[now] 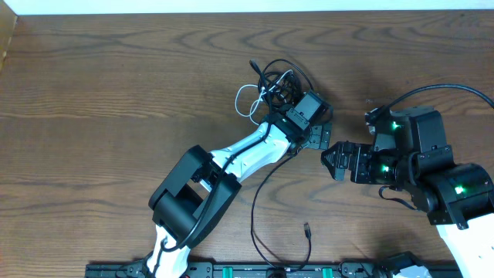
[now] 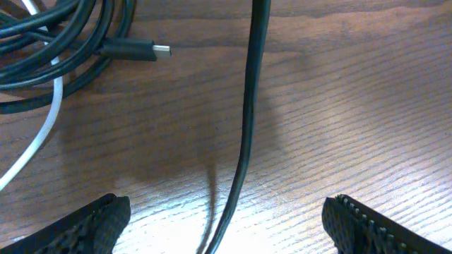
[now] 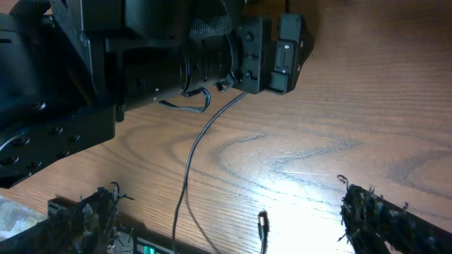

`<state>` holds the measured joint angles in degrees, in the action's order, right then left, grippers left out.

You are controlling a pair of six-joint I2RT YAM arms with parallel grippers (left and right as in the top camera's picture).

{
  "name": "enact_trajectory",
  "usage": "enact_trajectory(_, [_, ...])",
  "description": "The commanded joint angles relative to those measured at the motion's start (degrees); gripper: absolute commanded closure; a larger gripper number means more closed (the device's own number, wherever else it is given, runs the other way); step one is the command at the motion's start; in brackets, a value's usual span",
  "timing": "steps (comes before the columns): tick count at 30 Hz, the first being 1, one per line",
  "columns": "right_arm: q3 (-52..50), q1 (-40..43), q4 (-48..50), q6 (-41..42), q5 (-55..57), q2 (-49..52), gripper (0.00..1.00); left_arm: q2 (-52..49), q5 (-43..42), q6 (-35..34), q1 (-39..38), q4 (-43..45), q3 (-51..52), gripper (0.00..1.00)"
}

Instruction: Untangle cables

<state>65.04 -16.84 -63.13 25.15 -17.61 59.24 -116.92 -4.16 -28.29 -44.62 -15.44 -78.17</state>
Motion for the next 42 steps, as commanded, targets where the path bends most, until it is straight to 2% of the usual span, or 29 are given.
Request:
enact_trajectory(1, [1.0,0.3,0.1,-0.6,-0.5,0.0,0.01,-0.4,0.1,-0.1,-0.3,-0.3,0.8,0.08])
enact_trajectory(32, [1.0,0.3,0.1,-0.6,-0.5,0.0,0.01,-0.4,0.2,0.0,-0.2,-0.3,0.8,0.07])
enact_trajectory(37, [1.0,0.3,0.1,-0.6,-0.5,0.0,0.01,-0.4,0.2,0.0,-0.2,2.1,0.8,0.07])
enact_trajectory(42, [1.0,0.3,0.1,-0.6,-0.5,0.0,0.01,-0.7,4.1,0.0,-0.1,2.6,0.8,0.07])
